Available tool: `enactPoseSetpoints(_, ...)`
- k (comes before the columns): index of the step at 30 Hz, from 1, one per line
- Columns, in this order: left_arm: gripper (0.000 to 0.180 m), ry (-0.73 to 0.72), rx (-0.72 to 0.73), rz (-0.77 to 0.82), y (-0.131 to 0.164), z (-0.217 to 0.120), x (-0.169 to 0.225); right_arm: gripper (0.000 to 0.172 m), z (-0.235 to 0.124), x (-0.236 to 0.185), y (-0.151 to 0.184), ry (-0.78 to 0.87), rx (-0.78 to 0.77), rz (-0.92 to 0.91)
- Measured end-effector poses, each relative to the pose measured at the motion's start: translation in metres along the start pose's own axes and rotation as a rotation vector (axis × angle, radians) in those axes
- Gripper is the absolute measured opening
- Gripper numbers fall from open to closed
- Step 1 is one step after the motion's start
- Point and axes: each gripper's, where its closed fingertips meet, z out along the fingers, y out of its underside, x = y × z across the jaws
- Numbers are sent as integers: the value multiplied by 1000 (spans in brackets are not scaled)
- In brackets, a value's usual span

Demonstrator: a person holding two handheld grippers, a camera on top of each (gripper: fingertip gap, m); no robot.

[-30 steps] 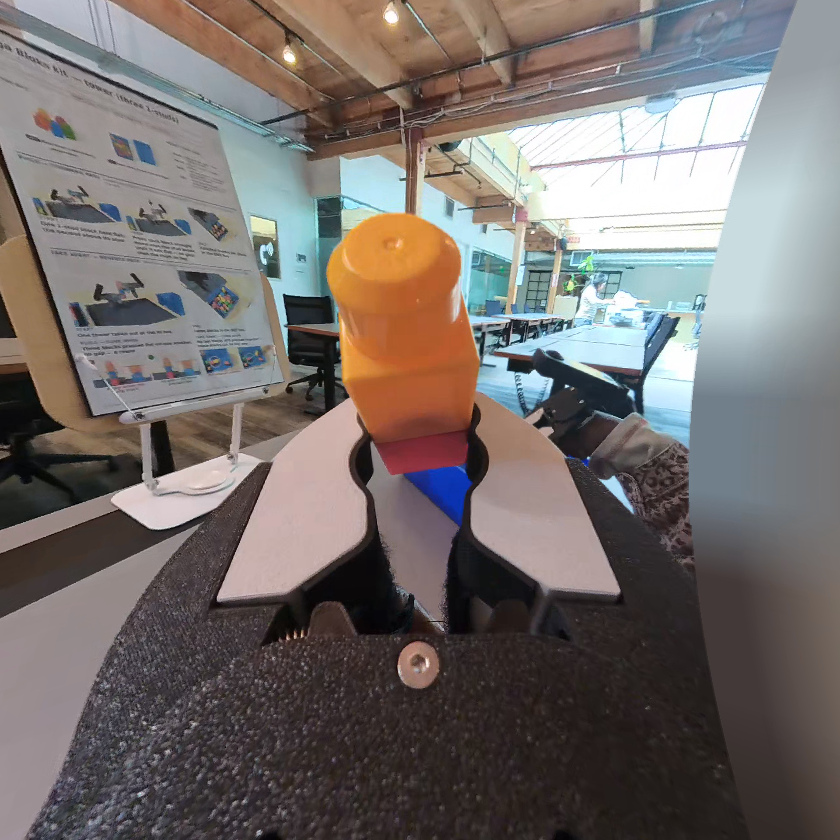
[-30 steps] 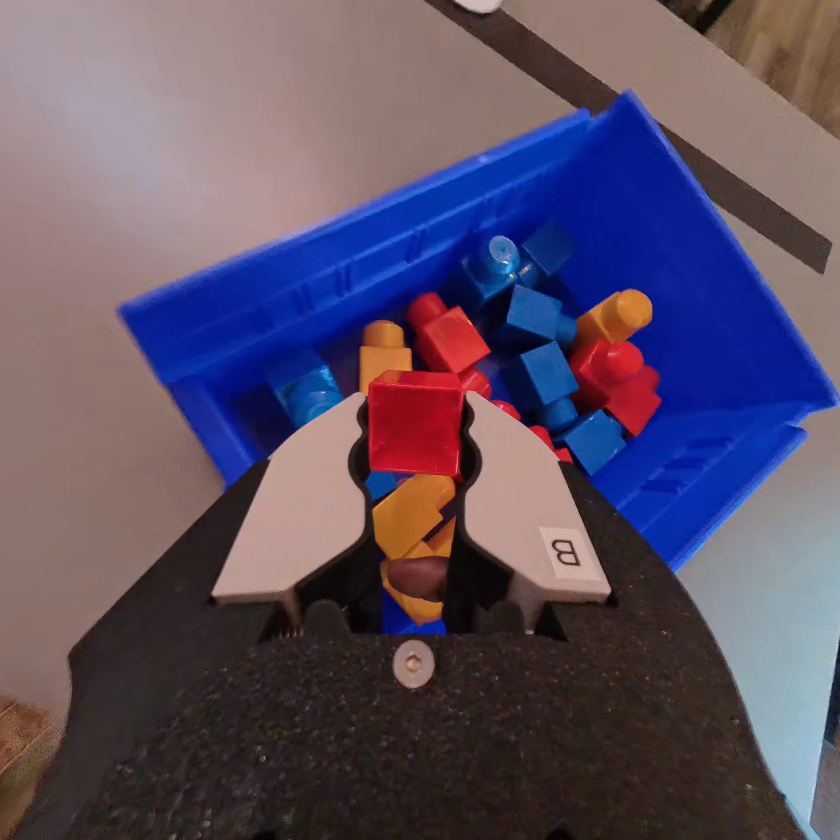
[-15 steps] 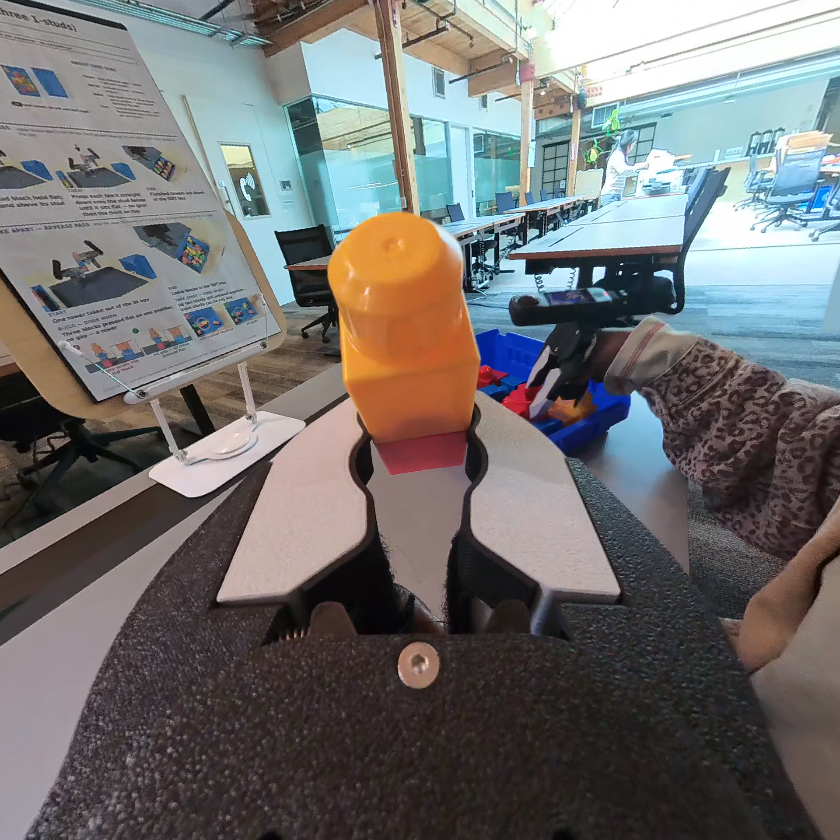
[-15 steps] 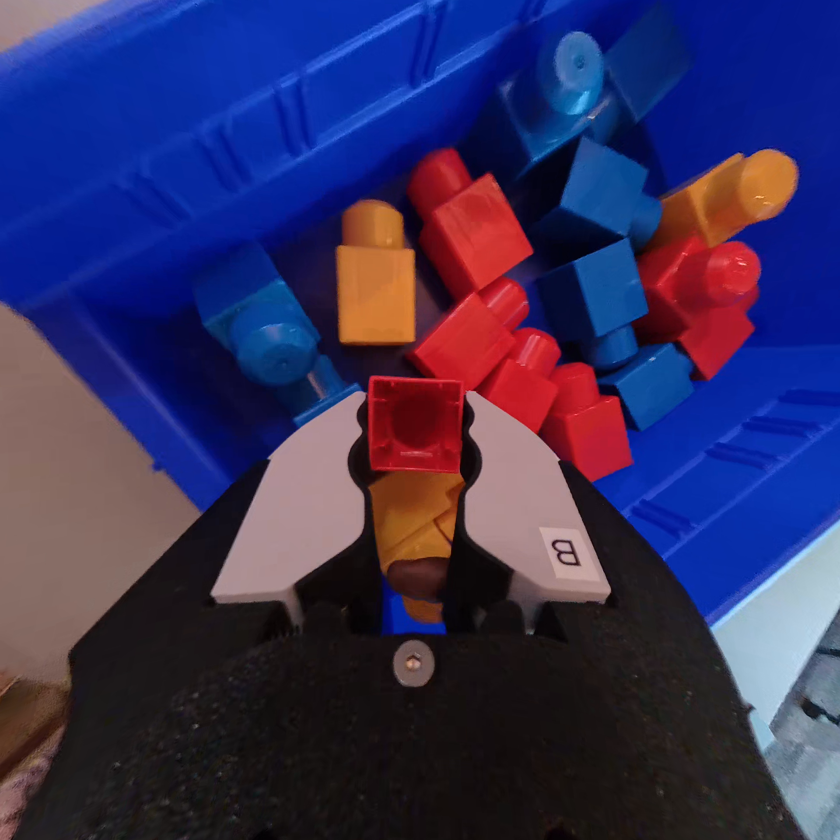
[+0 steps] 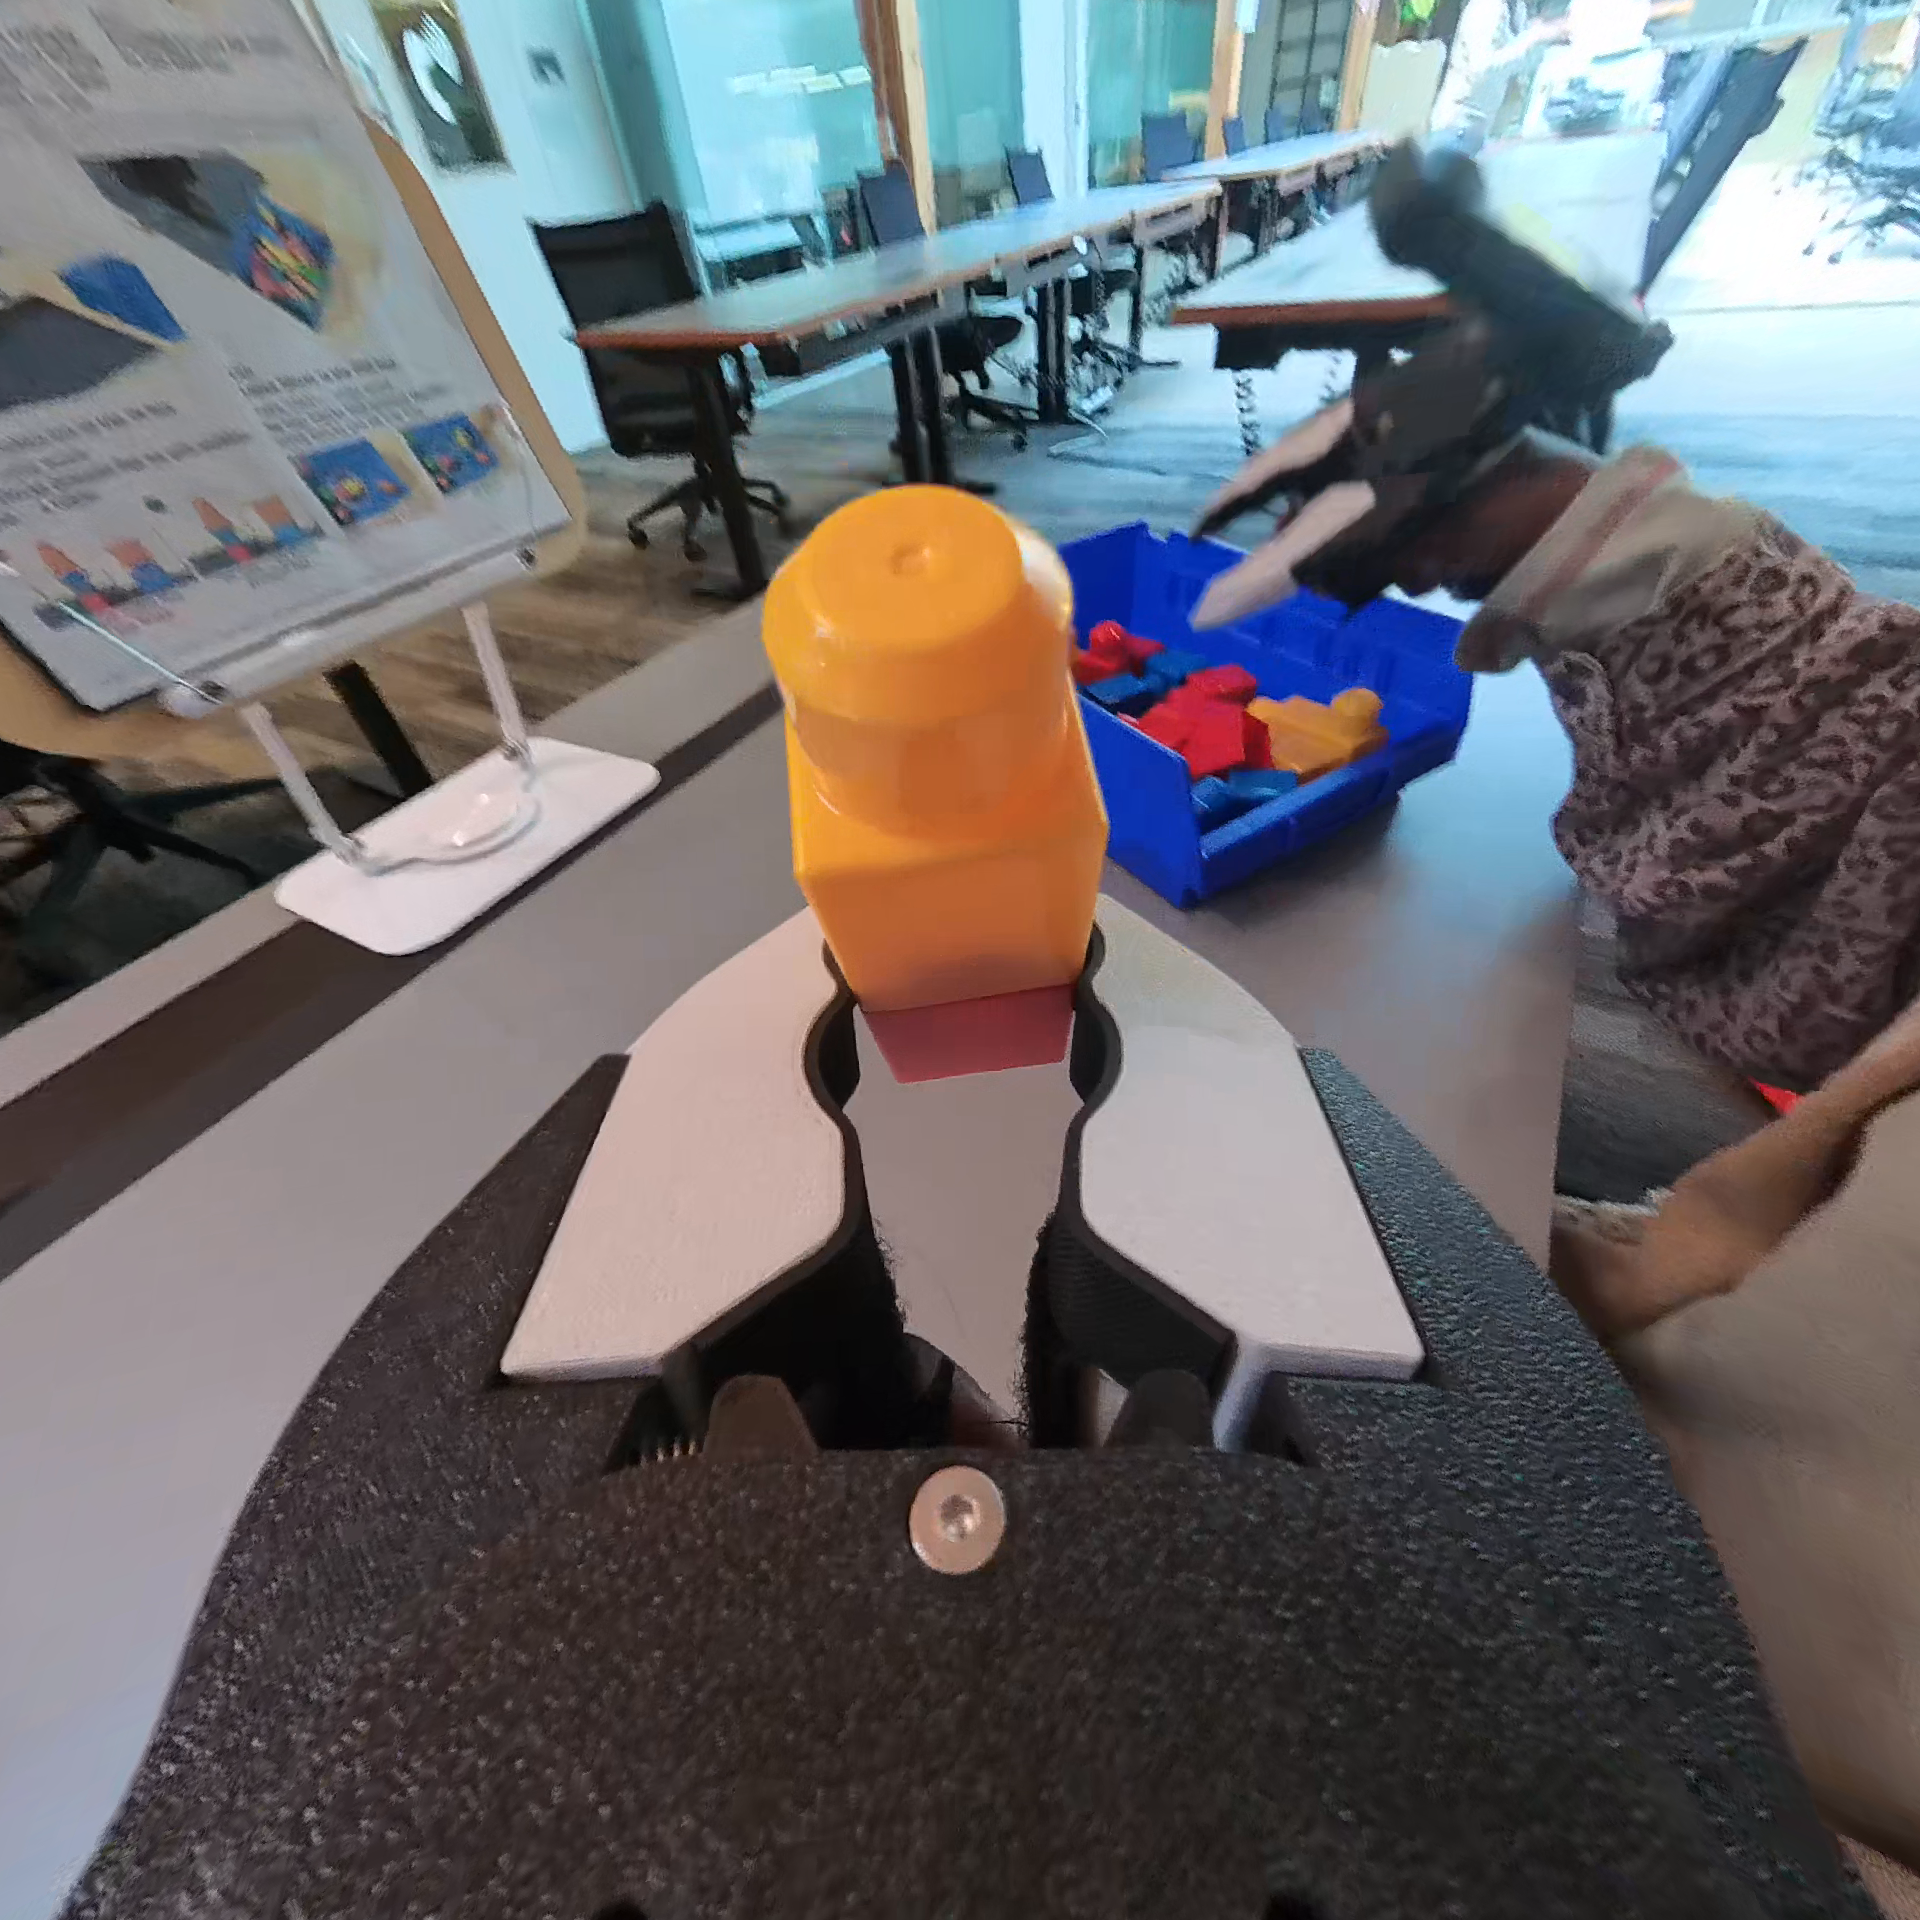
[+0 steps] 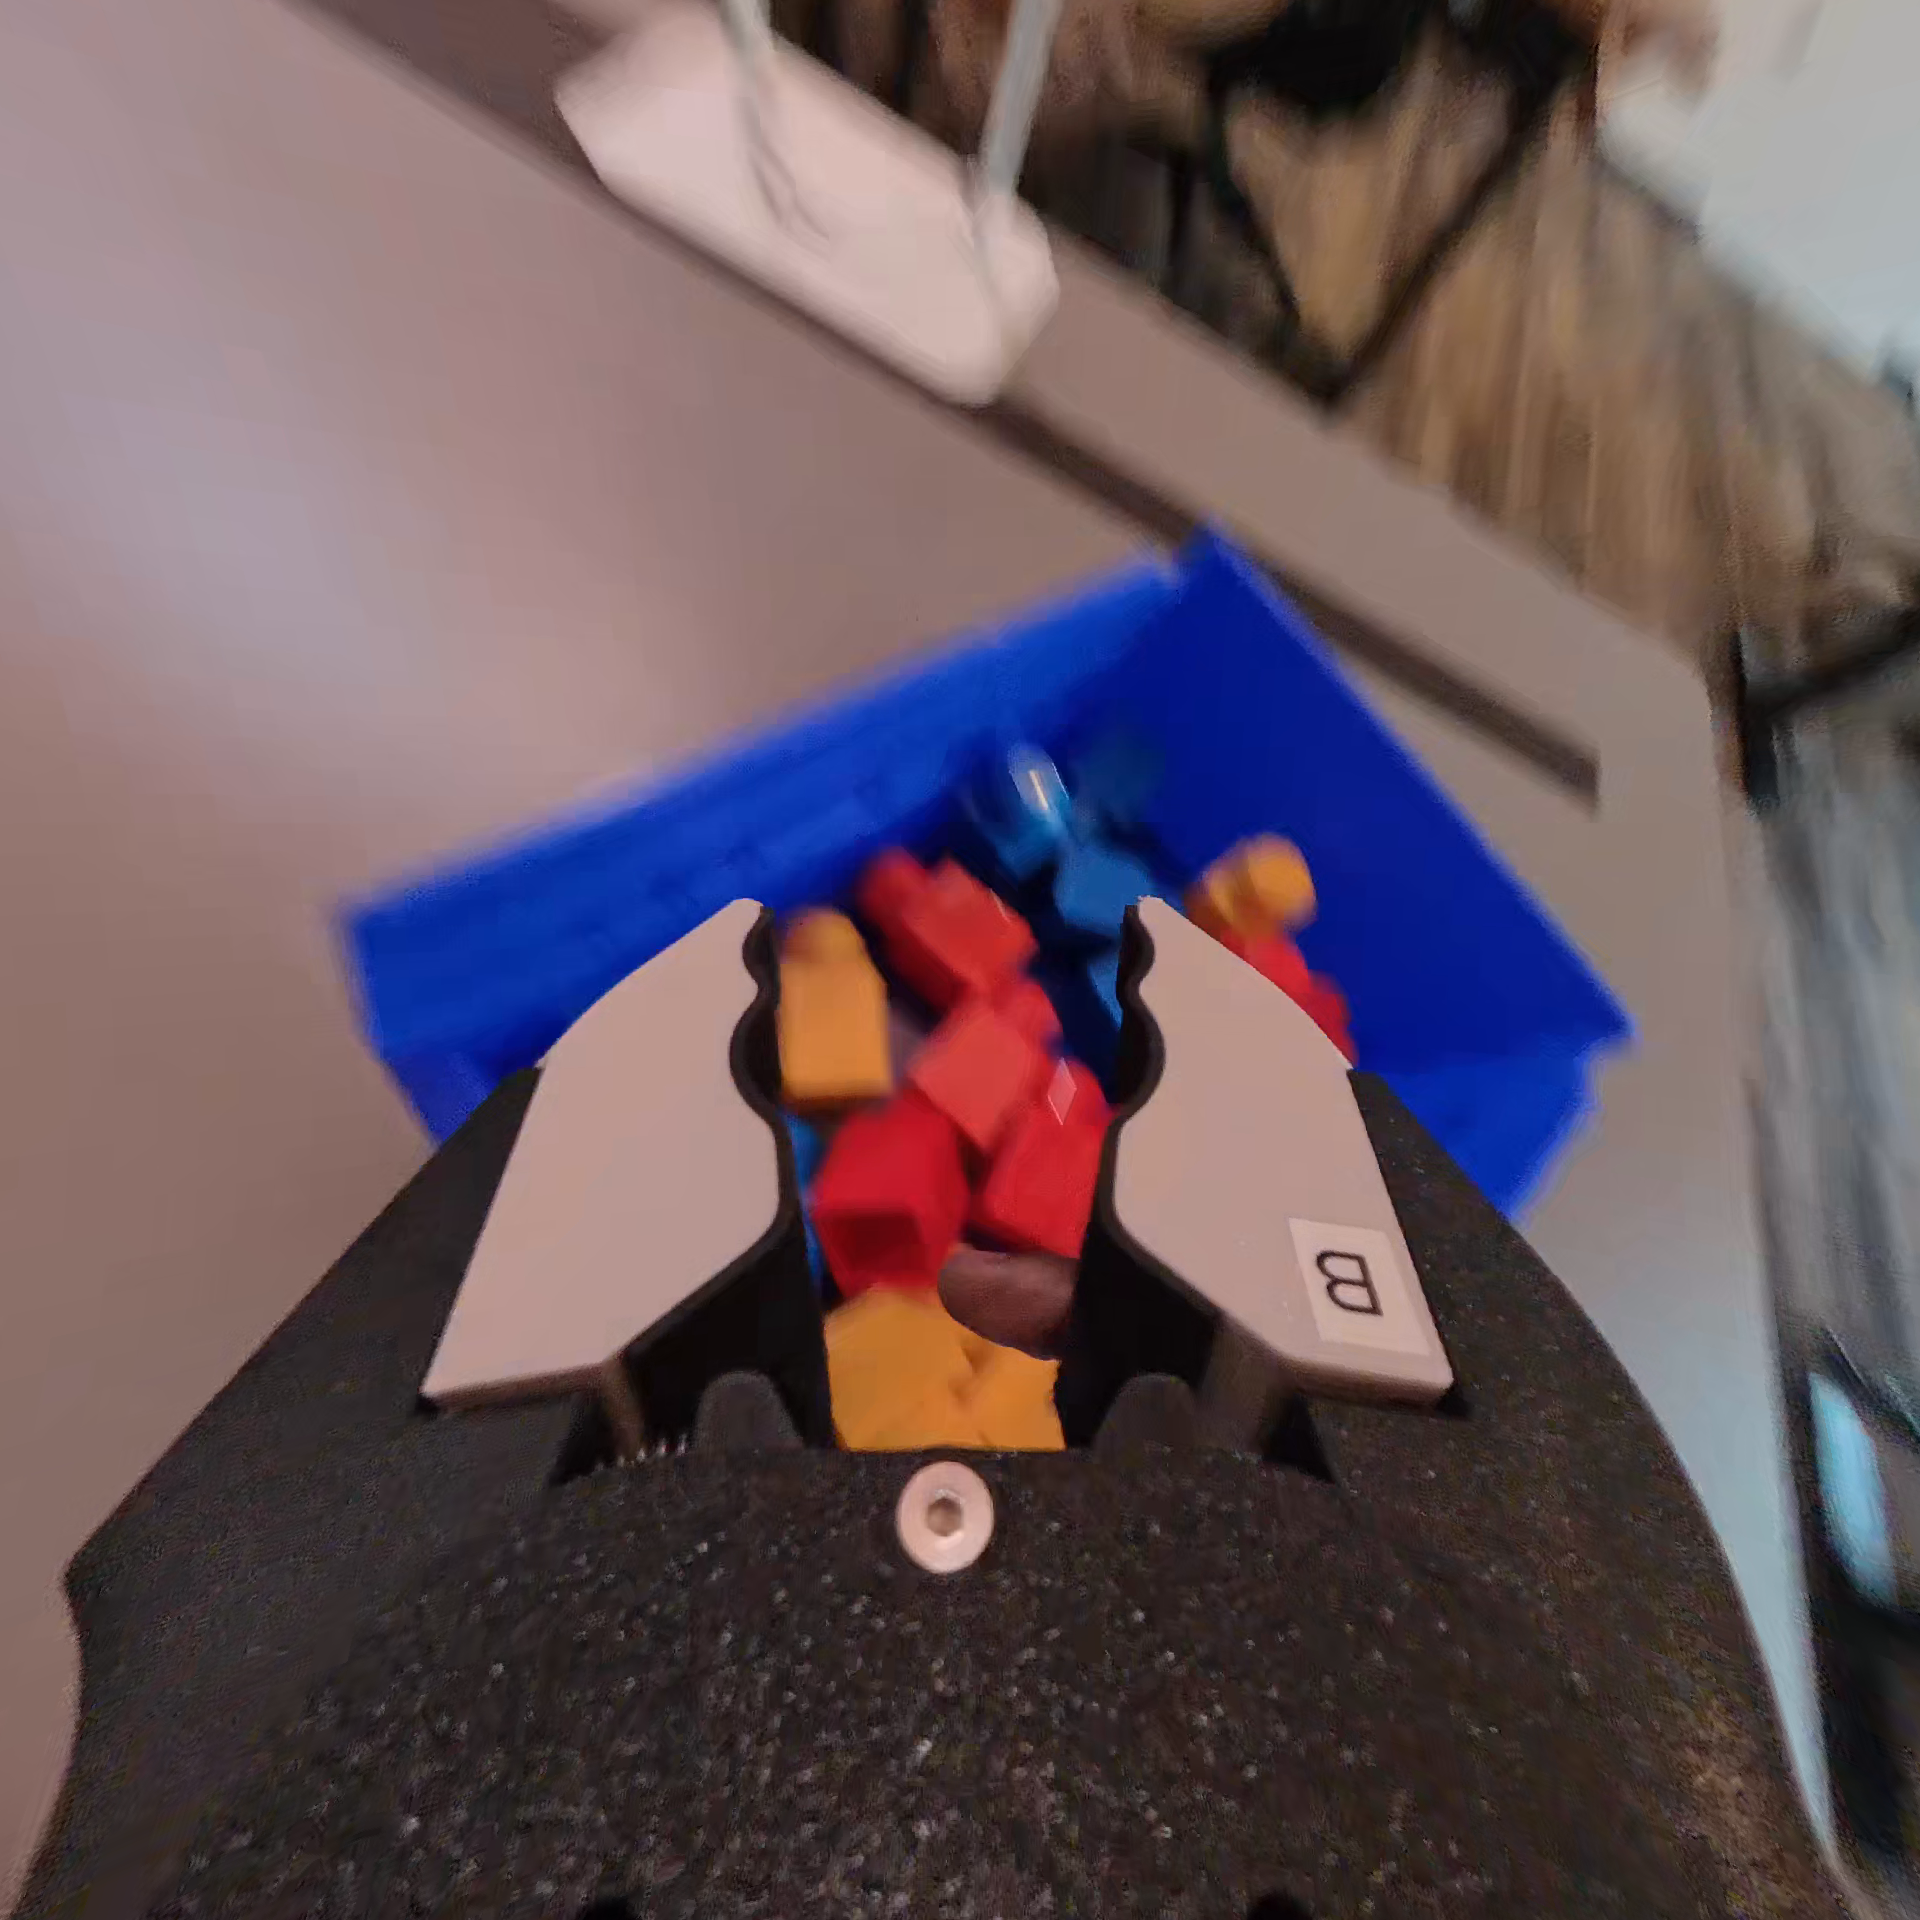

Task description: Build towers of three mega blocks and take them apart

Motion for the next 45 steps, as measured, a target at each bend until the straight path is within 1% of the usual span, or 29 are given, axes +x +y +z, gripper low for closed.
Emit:
enactPoseSetpoints(1, 38, 35, -22, -14, 5, 4, 5, 60, -8, -20, -26, -83, 146, -11)
enactPoseSetpoints(2, 38, 76, -43, -30, 9, 8, 10, 58, -20, -48, -53, -209, 300, -25)
enactPoseSetpoints(4, 38, 166, -88, -57, 19, 17, 25, 55, -52, -114, -95, -512, 573, -40)
enactPoseSetpoints(5, 38, 209, -111, -63, 24, 22, 32, 55, -68, -143, -108, -652, 666, -33)
enactPoseSetpoints(6, 38, 246, -135, -62, 29, 27, 40, 55, -80, -167, -116, -771, 725, -20)
enactPoseSetpoints(7, 38, 276, -155, -56, 33, 32, 47, 55, -89, -188, -121, -868, 760, 0)
enactPoseSetpoints(9, 38, 316, -186, -44, 40, 43, 59, 57, -98, -221, -122, -1022, 772, 15)
enactPoseSetpoints(11, 38, 371, -228, -31, 48, 53, 74, 59, -95, -241, -119, -1083, 751, 15)
enactPoseSetpoints(14, 38, 449, -289, 13, 59, 60, 95, 63, -85, -258, -110, -1120, 699, -11)
enactPoseSetpoints(16, 38, 495, -320, 30, 65, 62, 105, 59, -88, -268, -105, -1172, 697, -34)
enactPoseSetpoints(17, 38, 514, -328, 36, 66, 61, 109, 54, -84, -272, -101, -1164, 678, -56)
enactPoseSetpoints(18, 38, 525, -331, 41, 67, 61, 111, 39, -79, -273, -97, -1139, 651, -99)
enactPoseSetpoints(19, 37, 511, -336, 50, 67, 61, 108, 38, -79, -273, -94, -1127, 651, -133)
enactPoseSetpoints(21, 37, 463, -278, 65, 58, 60, 99, 36, -81, -263, -97, -1088, 681, -145)
enactPoseSetpoints(24, 36, 440, -98, 20, 26, 52, 90, 36, -85, -252, -101, -1101, 704, -95)
enactPoseSetpoints(25, 36, 433, -68, 19, 20, 50, 88, 36, -86, -251, -103, -1101, 716, -86)
enactPoseSetpoints(28, 36, 417, -68, 75, 19, 48, 88, 36, -88, -253, -102, -1081, 722, -138)
enactPoseSetpoints(32, 36, 432, -40, 81, 11, 47, 94, 36, -98, -249, -103, -1073, 716, -171)
enactPoseSetpoints(34, 36, 429, -43, 84, 9, 44, 94, 37, -101, -242, -106, -1027, 731, -192)
enactPoseSetpoints(35, 36, 382, -81, 98, 15, 42, 84, 36, -104, -225, -113, -969, 781, -150)
enactPoseSetpoints(36, 36, 299, -115, 114, 21, 37, 66, 36, -110, -202, -120, -932, 829, -84)
enactPoseSetpoints(37, 36, 215, -117, 104, 21, 29, 46, 36, -116, -172, -127, -883, 877, 8)
enactPoseSetpoints(38, 36, 149, -81, 62, 16, 18, 27, 36, -121, -138, -132, -803, 934, 101)
enactPoseSetpoints(39, 36, 92, -16, 4, 5, 6, 12, 36, -126, -104, -132, -708, 986, 162)
enactPoseSetpoints(40, 36, 42, 68, -52, -8, -7, -2, 36, -126, -72, -128, -584, 1000, 210)
enactPoseSetpoints(41, 36, 0, 155, -94, -20, -20, -13, 36, -120, -40, -120, -438, 963, 247)
enactPoseSetpoints(42, 36, -36, 228, -121, -30, -32, -22, 36, -110, -12, -107, -287, 890, 265)
enactPoseSetpoints(43, 36, -72, 280, -135, -36, -43, -29, 36, -99, 13, -91, -144, 798, 268)
enactPoseSetpoints(45, 36, -139, 328, -139, -42, -57, -40, 36, -83, 54, -59, 98, 624, 264)
